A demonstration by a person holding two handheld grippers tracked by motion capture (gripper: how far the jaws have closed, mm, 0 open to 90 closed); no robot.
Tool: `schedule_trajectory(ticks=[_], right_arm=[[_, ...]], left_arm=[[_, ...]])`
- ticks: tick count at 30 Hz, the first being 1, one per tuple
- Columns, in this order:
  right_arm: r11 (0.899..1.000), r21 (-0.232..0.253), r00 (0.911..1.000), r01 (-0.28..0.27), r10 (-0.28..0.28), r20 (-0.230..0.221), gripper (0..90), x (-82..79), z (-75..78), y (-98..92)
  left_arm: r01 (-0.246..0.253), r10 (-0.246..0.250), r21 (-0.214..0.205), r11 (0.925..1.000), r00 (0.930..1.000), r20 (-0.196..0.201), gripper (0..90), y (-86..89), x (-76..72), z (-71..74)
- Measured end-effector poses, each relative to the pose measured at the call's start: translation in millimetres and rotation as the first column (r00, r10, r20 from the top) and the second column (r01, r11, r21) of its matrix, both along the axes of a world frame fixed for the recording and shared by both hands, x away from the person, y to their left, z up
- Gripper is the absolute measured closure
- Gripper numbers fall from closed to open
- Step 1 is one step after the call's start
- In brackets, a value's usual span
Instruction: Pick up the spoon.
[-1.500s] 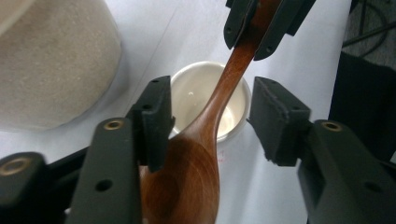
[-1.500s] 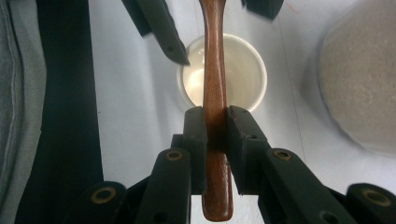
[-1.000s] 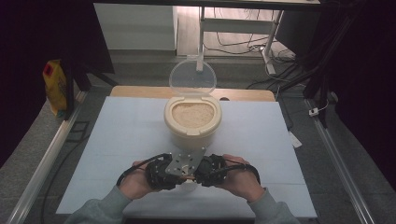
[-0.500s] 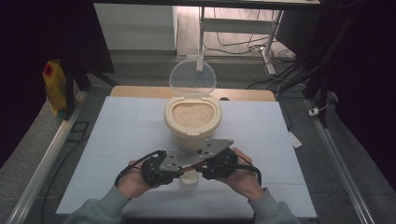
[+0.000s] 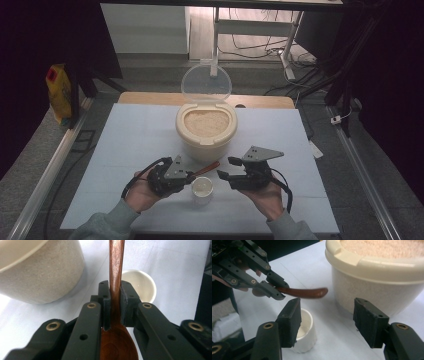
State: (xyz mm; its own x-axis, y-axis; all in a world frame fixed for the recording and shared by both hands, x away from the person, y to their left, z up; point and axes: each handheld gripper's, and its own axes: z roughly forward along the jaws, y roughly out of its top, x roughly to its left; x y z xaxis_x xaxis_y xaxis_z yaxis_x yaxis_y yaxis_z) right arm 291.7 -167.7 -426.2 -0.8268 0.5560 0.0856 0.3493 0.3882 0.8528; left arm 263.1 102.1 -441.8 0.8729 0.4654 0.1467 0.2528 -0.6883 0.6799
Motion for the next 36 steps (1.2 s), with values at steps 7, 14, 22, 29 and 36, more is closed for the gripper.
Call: schedule_trajectory(ticks=[7,14,22,29,36], right_arm=[[1.0,0.027,0.9999,0.01,-0.01,-0.01,38.6,-3.5,-7.9,5.8],[0.999,0.048,0.9999,0.011,-0.01,-0.01,39.7,-6.3,-8.6,8.8],[0.997,0.077,0.9997,0.01,-0.008,-0.023,39.7,-9.6,-10.0,18.9],[0.995,0.097,0.9991,0.027,-0.024,-0.036,40.6,-9.2,-10.9,25.3],[0.986,0.15,0.9973,0.07,-0.066,-0.033,48.1,-8.6,-10.4,25.6]], left_arm=[[-0.008,0.009,-0.016,0.9998,0.9998,0.016,79.7,-3.1,-0.5,-1.0],[-0.018,0.019,-0.03,0.9994,0.9995,0.024,79.7,-3.0,-0.8,-0.7],[-0.017,0.018,-0.037,0.9992,0.9992,0.035,79.7,-6.5,-1.9,-1.3],[-0.022,0.024,-0.037,0.9991,0.9984,0.051,79.6,-8.3,-3.9,-0.5],[-0.011,0.013,-0.025,0.9996,0.9969,0.077,79.6,-11.6,-6.9,-0.5]])
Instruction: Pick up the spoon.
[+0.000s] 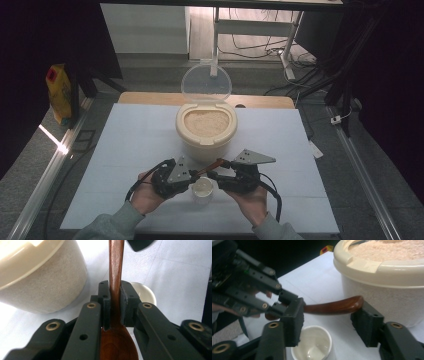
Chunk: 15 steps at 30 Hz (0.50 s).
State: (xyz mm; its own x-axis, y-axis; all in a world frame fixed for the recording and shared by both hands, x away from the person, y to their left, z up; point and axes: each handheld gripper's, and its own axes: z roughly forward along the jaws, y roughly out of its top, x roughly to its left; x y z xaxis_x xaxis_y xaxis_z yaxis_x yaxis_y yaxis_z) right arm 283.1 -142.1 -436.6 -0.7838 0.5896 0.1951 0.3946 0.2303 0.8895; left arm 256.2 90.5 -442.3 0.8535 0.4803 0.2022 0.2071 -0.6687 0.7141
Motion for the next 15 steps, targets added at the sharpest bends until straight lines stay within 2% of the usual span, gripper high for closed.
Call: schedule_trajectory(ticks=[5,15], right_arm=[[0.999,0.044,0.9997,0.006,-0.005,-0.024,55.5,2.0,0.1,0.5],[0.989,0.148,0.9993,-0.008,0.013,-0.036,71.0,2.8,1.5,0.5]], left_arm=[[-0.008,0.007,0.029,0.9995,0.9993,0.036,79.6,-3.5,-3.4,0.2],[-0.011,0.01,0.035,0.9993,0.9992,0.038,79.7,-1.6,-2.6,-0.5]])
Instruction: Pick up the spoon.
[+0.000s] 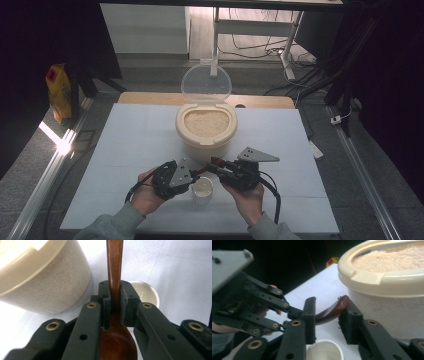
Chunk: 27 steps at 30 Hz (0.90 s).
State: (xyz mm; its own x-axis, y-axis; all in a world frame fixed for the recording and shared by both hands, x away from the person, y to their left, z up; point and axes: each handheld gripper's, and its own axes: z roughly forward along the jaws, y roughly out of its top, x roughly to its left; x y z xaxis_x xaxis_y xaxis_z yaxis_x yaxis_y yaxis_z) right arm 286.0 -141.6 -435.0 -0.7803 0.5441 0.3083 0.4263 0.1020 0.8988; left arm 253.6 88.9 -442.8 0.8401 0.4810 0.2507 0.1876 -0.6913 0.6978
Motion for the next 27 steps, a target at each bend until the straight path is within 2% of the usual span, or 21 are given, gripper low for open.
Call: schedule_trajectory(ticks=[1,4,5,8,12,14,15,16,18,19,20,27], right_arm=[[0.999,0.022,0.9997,-0.023,0.024,-0.007,75.1,0.6,0.4,0.4],[0.998,0.034,0.9989,-0.046,0.046,-0.007,79.0,0.3,0.7,1.2],[0.996,0.055,0.9973,-0.074,0.074,-0.003,82.2,-0.7,0.7,2.0],[0.996,0.054,0.9972,-0.075,0.075,0.006,82.5,-1.6,0.6,2.8],[0.994,0.076,0.997,-0.077,0.077,0.005,82.6,0.1,-0.6,0.3],[0.994,0.077,0.9972,-0.075,0.074,0.017,82.7,-0.2,-0.2,-0.7],[0.994,0.085,0.9973,-0.069,0.067,0.03,82.7,-0.1,0.9,-3.9],[0.994,0.085,0.9973,-0.069,0.067,0.03,82.7,-0.1,0.9,-3.9],[0.993,0.094,0.9975,-0.066,0.063,0.032,82.7,0.6,2.6,-7.4],[0.993,0.098,0.9975,-0.063,0.059,0.038,82.8,0.8,3.6,-9.6],[0.993,0.106,0.9976,-0.06,0.055,0.043,82.8,1.8,5.3,-14.0],[0.991,0.128,0.9978,-0.046,0.04,0.053,82.7,5.8,8.7,-25.1]], left_arm=[[-0.001,0.001,0.006,1.0,1.0,0.002,79.8,0.1,0.3,-0.5],[-0.002,0.002,0.009,1.0,1.0,-0.004,79.6,0.7,1.8,-2.2],[-0.002,0.002,0.007,1.0,1.0,-0.007,79.2,0.8,2.4,-3.0],[0.002,-0.002,-0.007,1.0,0.9999,-0.016,78.9,1.9,3.4,-4.0],[-0.005,0.004,-0.039,0.9992,0.9995,-0.031,77.0,4.4,4.7,-3.5],[-0.013,0.01,-0.064,0.9979,0.9988,-0.047,70.1,7.8,5.9,-2.9],[-0.018,0.011,-0.102,0.9946,0.9974,-0.071,58.1,12.4,7.0,-1.7],[-0.026,0.015,-0.129,0.9913,0.9963,-0.085,58.1,16.2,7.3,-1.0],[-0.058,0.037,-0.182,0.9816,0.993,-0.112,50.0,27.3,6.9,-1.3],[-0.082,0.06,-0.194,0.9776,0.9912,-0.118,45.7,34.3,5.7,-3.6],[-0.095,0.072,-0.196,0.976,0.9899,-0.123,41.3,38.6,5.0,-5.5],[-0.186,0.151,-0.213,0.9593,0.9738,-0.17,34.7,75.0,-4.7,-29.4]])
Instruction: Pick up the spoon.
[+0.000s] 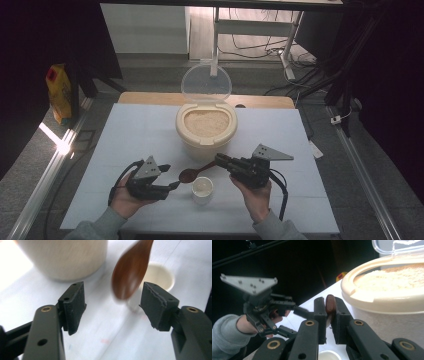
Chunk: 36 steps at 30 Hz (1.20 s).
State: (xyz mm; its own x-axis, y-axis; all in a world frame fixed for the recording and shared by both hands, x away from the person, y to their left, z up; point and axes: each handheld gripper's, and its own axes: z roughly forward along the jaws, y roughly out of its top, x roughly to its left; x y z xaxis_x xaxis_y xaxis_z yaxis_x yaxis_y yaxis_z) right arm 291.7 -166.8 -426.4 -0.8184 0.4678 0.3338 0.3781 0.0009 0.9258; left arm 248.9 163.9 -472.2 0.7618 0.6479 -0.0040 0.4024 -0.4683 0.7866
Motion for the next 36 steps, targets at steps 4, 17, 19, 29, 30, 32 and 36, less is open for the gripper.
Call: schedule_trajectory(ticks=[4,17,19,29,30,32,36], right_arm=[[1.0,0.012,0.9999,0.001,-0.001,0.01,82.8,0.8,3.0,-4.1],[0.998,0.056,0.9996,0.004,-0.005,0.029,82.8,1.0,12.8,-20.0],[0.998,0.07,0.9994,0.005,-0.008,0.032,82.8,0.1,15.8,-23.4],[0.991,0.121,0.9956,0.054,-0.063,0.069,82.8,-0.9,30.8,-44.8],[0.99,0.125,0.9951,0.058,-0.067,0.073,82.8,-0.7,31.7,-46.2],[0.99,0.129,0.9942,0.063,-0.073,0.079,82.8,-0.5,33.8,-48.8],[0.987,0.144,0.9918,0.076,-0.09,0.091,82.8,0.8,38.3,-52.8]], left_arm=[[-0.049,0.048,-0.016,0.9987,0.9987,-0.018,32.3,19.6,-5.8,-9.4],[-0.152,0.151,-0.033,0.9879,0.9879,-0.036,27.3,47.3,-8.3,-29.4],[-0.151,0.15,-0.023,0.9883,0.9882,-0.032,27.0,46.4,-8.3,-29.9],[-0.16,0.159,-0.014,0.987,0.9867,-0.031,26.1,50.9,-8.0,-31.6],[-0.16,0.16,-0.014,0.987,0.9867,-0.031,26.1,51.2,-8.4,-31.6],[-0.158,0.157,-0.016,0.9874,0.987,-0.035,26.1,52.5,-8.7,-31.8],[-0.159,0.158,-0.014,0.9872,0.9864,-0.043,26.0,52.3,-8.0,-33.6]])
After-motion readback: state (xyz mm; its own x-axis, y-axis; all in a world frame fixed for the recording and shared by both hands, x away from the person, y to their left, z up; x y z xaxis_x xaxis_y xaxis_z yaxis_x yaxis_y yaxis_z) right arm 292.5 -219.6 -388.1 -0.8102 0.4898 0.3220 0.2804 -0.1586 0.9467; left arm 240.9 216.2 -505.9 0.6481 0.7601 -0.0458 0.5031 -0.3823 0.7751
